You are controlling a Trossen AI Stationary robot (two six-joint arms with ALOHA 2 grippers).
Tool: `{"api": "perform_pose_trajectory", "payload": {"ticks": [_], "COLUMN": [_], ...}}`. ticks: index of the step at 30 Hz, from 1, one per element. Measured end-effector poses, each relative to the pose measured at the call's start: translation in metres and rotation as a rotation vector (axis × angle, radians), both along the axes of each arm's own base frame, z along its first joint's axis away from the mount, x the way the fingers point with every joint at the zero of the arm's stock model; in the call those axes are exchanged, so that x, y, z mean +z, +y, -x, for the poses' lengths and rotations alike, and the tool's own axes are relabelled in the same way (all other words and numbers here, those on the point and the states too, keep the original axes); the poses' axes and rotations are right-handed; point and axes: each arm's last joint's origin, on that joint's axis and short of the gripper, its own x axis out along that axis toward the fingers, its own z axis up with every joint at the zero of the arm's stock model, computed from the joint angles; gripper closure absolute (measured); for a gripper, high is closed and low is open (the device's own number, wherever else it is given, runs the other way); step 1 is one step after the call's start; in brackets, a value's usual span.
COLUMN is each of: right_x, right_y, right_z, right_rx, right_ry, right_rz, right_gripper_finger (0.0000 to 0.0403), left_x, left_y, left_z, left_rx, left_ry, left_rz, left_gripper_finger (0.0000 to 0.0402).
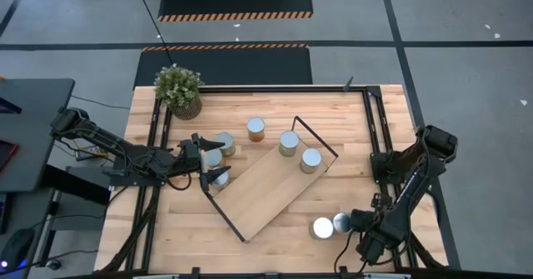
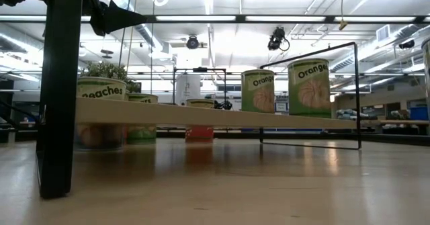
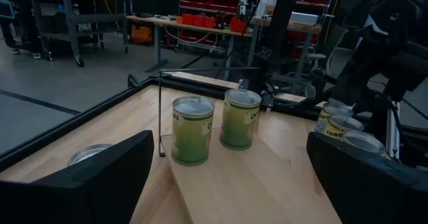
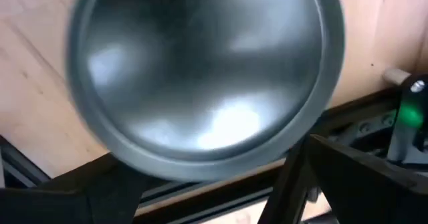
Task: Pick and place cans onto a shelf
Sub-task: Put the canned cherries on the shelf
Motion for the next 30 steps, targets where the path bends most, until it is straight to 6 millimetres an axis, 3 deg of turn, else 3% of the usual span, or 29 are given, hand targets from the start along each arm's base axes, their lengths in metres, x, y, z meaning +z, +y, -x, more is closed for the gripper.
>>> {"api": "perform_pose_trajectory", "payload": {"ticks": [21,30], "right_x": [0.001,0.002], "right_y": [-0.025,-0.027], "right_z": [-0.040,-0.038], "right_rx": [0.079,0.096], "right_ry": [-0.131,-0.070], "right_rz": [-0.082,-0.108], "right_gripper_finger": [0.0004,0.0065], "left_x": [-0.001,-0.001], "left_y": [0.000,0.000], "left_z": [0.000,0.000], "left_rx": [0.001,0.001], "left_ry": [0.006,0.005], "left_rz": [0.004,0.004], "left_gripper_finger": [0.0002,0.0002]}}
